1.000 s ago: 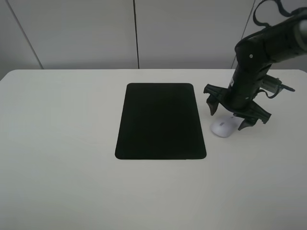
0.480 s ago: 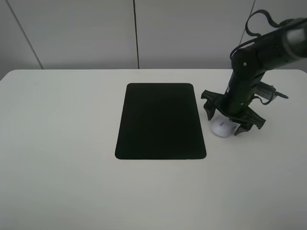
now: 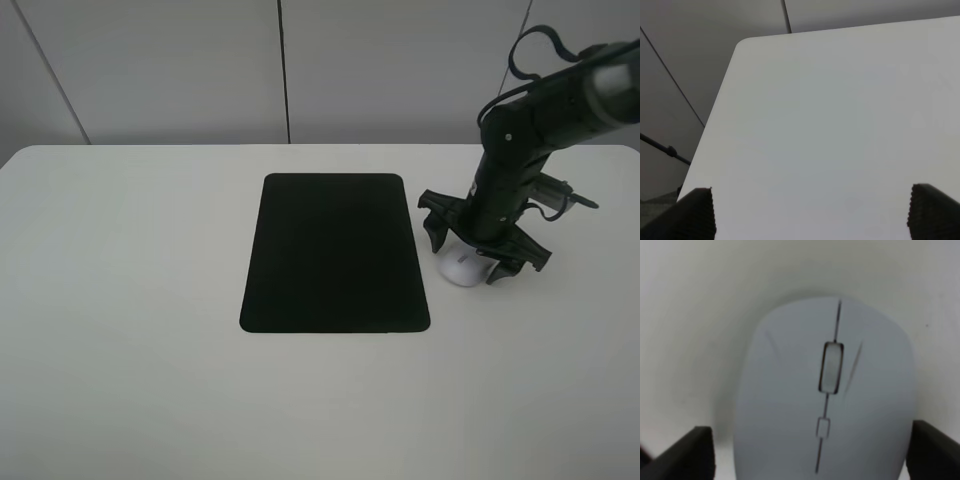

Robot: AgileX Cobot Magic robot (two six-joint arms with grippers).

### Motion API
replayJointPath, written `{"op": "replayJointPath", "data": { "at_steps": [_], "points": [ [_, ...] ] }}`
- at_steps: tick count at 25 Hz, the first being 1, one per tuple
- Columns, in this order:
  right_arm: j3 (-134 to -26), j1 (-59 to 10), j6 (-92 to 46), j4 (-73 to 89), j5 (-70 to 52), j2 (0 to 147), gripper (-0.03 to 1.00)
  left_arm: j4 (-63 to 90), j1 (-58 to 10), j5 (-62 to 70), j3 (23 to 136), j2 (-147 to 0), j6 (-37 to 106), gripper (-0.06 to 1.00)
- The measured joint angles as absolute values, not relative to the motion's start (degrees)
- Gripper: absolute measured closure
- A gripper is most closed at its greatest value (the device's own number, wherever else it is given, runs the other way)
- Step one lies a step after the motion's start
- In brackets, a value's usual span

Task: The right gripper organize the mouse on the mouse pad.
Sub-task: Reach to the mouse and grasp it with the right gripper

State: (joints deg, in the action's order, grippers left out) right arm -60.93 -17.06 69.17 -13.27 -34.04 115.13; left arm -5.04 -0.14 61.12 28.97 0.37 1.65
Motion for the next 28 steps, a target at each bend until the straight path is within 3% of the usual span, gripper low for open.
{"op": "replayJointPath", "data": {
  "at_steps": [21, 28],
  "points": [
    [-60.95, -17.06, 69.27, -12.97, -34.17, 115.96, 0.21, -5.04, -0.14, 61.12, 28.97, 0.37, 1.65, 0.16],
    [-61.35, -17.06, 69.27, -12.27, -35.09, 116.29, 0.35, -5.04, -0.14, 61.12, 28.97, 0.37, 1.65, 0.16]
  ]
}}
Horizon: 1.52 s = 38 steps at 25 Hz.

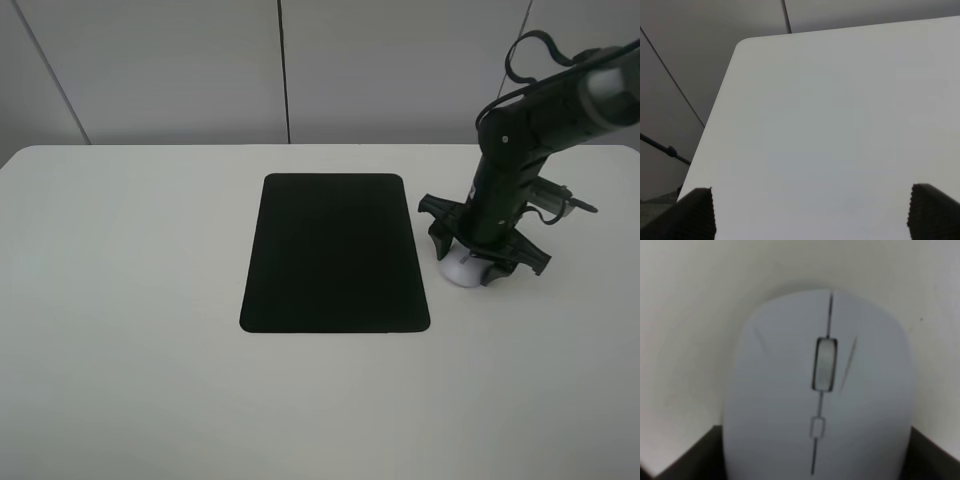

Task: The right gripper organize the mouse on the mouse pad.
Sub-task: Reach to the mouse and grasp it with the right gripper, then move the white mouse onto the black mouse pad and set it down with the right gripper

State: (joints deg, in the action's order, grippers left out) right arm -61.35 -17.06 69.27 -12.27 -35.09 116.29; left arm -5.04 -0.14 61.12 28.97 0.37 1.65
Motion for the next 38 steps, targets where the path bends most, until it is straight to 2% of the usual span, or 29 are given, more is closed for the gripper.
{"op": "replayJointPath", "data": {
  "at_steps": [24, 32, 38],
  "points": [
    [-61.35, -17.06, 69.27, -11.97, -34.95, 116.29, 0.35, -5.04, -0.14, 61.12, 28.97, 0.37, 1.65, 0.16],
    [-61.35, -17.06, 69.11, -16.22, -36.95, 111.50, 0.35, -5.04, -0.14, 61.12, 28.97, 0.37, 1.65, 0.16],
    [-61.35, -20.08, 62.78, -19.60, -39.32, 108.91, 0.35, -5.08, -0.14, 61.12, 28.97, 0.37, 1.65, 0.16]
  ]
}}
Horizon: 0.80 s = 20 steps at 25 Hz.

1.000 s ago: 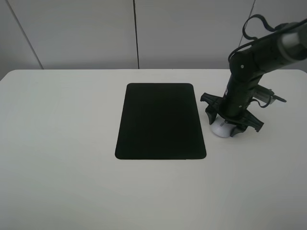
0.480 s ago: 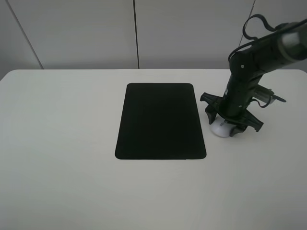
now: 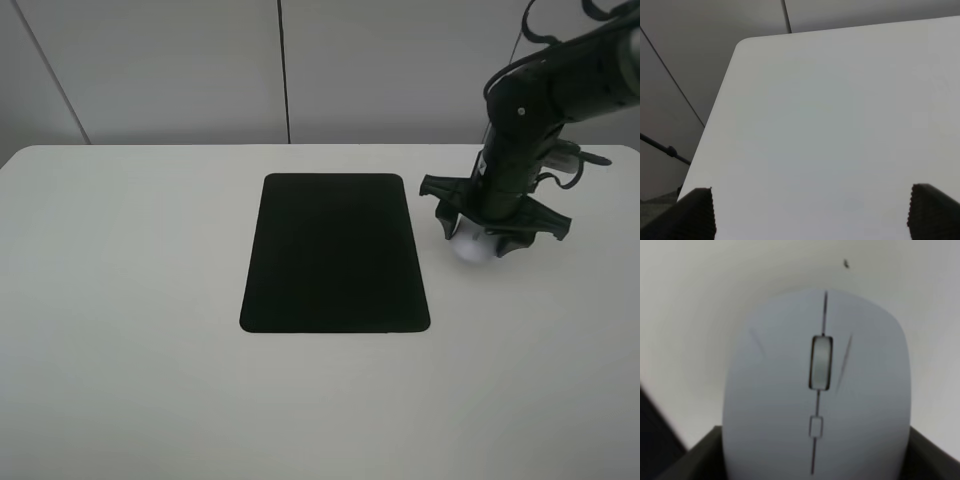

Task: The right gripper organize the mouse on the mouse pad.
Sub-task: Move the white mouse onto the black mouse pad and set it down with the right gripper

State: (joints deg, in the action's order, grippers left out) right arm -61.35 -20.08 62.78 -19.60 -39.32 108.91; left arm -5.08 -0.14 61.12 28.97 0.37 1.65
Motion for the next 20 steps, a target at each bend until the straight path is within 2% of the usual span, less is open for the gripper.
{"op": "replayJointPath", "data": {
  "at_steps": [12, 20],
  "points": [
    [-69.72, -26.47, 46.25, -14.29, -40.77, 109.48, 0.35, -5.08, -0.14, 61.12, 28.97, 0.37, 1.65, 0.16],
    [-84.14, -31.36, 38.65, -11.60, -45.56, 119.32, 0.35, -5.08, -0.14, 61.12, 28.97, 0.37, 1.65, 0.16]
  ]
}}
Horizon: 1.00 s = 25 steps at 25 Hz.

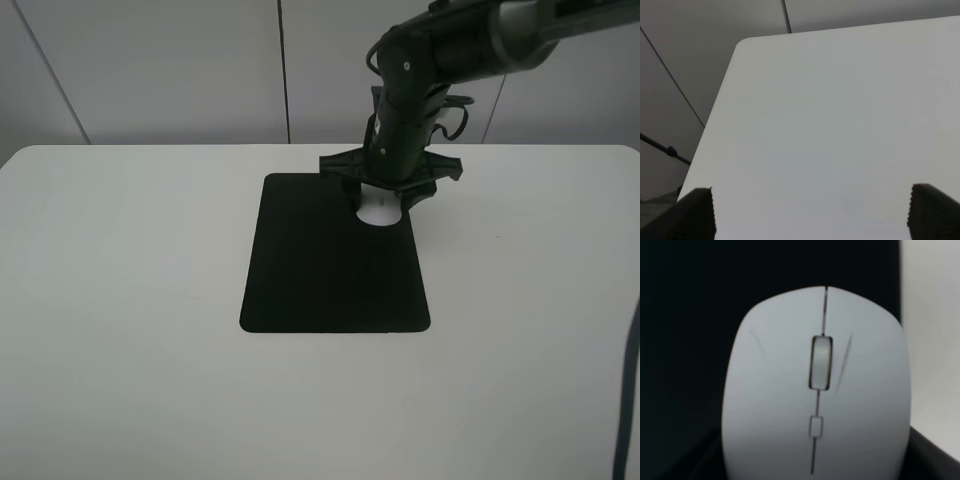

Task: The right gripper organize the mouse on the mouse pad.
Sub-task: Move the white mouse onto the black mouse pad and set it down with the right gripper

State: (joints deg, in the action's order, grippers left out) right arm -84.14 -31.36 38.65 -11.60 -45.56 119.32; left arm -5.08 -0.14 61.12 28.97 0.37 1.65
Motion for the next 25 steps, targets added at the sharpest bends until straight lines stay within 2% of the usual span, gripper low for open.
{"op": "replayJointPath", "data": {
  "at_steps": [12, 25],
  "points": [
    [-96.42, -35.00, 31.01, -7.48, -50.20, 130.98, 0.35, -5.08, -0.14, 61.12, 28.97, 0.37, 1.65, 0.16],
    [-98.46, -35.80, 32.97, -8.37, -51.34, 134.31, 0.35, -5.08, -0.14, 61.12, 28.97, 0.37, 1.65, 0.16]
  ]
}}
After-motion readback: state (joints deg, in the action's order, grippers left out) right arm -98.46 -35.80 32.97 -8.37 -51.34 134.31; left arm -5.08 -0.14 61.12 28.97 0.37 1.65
